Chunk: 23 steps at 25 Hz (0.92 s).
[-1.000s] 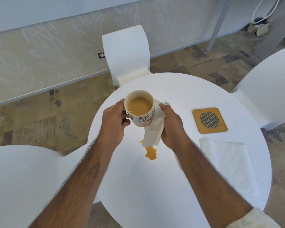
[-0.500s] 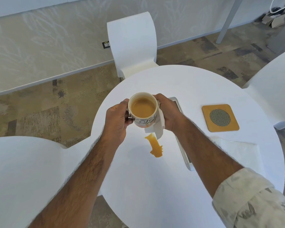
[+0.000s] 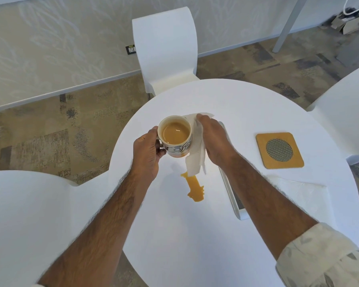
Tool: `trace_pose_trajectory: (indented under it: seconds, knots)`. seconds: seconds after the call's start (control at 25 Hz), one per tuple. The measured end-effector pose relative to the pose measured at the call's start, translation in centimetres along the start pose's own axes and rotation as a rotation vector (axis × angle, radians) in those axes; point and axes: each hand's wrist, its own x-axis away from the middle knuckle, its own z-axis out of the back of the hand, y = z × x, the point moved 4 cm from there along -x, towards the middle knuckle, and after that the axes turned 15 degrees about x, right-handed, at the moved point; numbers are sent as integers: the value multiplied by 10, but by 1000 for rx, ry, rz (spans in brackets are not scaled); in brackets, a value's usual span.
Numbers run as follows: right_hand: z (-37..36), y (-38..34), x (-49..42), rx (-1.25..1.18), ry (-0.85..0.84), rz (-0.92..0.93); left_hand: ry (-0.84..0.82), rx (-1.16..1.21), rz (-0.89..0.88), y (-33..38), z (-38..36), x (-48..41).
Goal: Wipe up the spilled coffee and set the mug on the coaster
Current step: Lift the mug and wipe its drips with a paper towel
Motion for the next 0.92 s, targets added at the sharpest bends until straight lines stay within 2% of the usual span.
trace_pose_trajectory:
  seconds: [0.4, 0.92]
  knots:
    - [-5, 42, -43, 84, -6, 3, 63, -65, 60, -57, 27, -65]
    - [9, 77, -74, -170, -41, -211, 87, -70, 80, -89, 37, -106]
